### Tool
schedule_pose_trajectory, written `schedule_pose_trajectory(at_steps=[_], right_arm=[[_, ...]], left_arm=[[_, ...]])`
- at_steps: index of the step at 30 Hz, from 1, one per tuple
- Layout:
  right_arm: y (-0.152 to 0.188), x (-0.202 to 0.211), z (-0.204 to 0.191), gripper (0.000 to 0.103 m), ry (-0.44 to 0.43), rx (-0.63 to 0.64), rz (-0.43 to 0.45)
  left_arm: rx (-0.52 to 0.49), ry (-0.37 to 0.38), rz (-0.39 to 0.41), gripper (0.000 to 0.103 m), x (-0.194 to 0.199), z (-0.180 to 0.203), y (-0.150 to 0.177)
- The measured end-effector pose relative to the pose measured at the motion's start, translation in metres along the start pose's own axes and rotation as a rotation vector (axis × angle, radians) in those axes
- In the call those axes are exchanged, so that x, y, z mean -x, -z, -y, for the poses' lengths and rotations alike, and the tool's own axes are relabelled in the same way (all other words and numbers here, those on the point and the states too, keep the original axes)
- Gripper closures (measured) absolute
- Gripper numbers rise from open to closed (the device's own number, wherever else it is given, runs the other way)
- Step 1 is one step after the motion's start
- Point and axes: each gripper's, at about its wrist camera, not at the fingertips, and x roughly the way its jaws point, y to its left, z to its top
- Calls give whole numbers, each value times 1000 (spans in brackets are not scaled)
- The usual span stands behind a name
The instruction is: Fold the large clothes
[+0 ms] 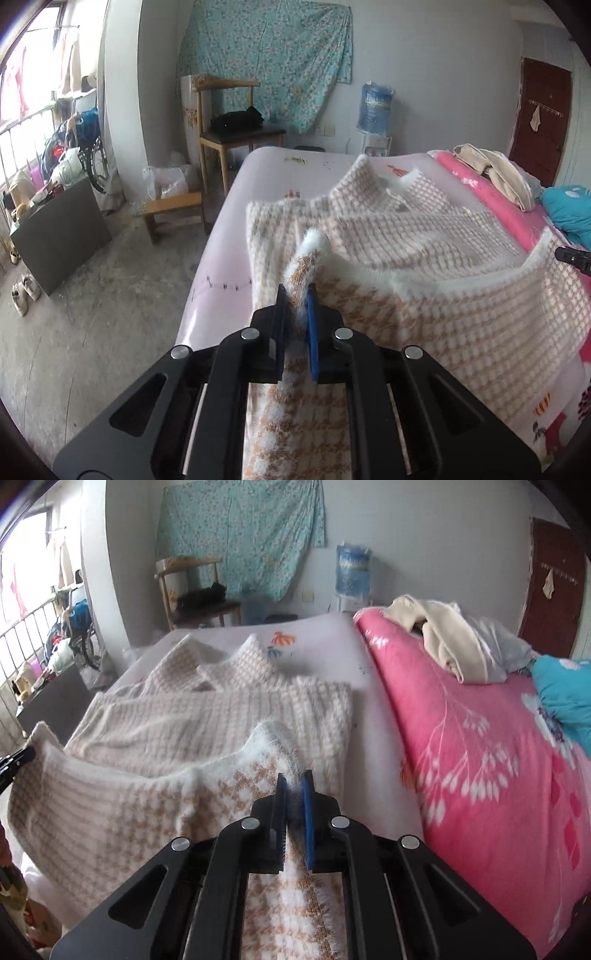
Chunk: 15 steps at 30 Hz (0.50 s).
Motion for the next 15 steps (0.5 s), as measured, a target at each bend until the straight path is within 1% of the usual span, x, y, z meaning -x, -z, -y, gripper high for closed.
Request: schedule_pose_trajectory(at_steps=[3,4,7,9,11,12,13,14,15], right_arm=[[3,-26,6,95,-9,-31,-39],[6,-40,7,95,-12,-41,-68],[21,-70,10,95,-14,-48,-130],[26,-78,11,95,-22,-53,-130],[24,-75,11,95,-24,-57,-132],[22,-73,12,93,-30,-63,-135],[20,-68,14,88,-42,-73,-141],[19,-60,16,79,-36,-79,-135],[17,-47,18,73,-28,-84,-110]], left_arm=[[33,0,-57,94,-29,-6,5],[33,-11,-93,94,-42,-6,11],[38,-17,-142,92,-63,-10,26],[53,-14,-143,88,-68,-12,32],[68,-4,-149,86,-66,-14,30],[80,7,-155,83,-63,-17,28],[89,16,-155,82,-60,-18,27],[98,17,-145,80,-53,-20,24],[98,7,-131,70,-46,-21,23]])
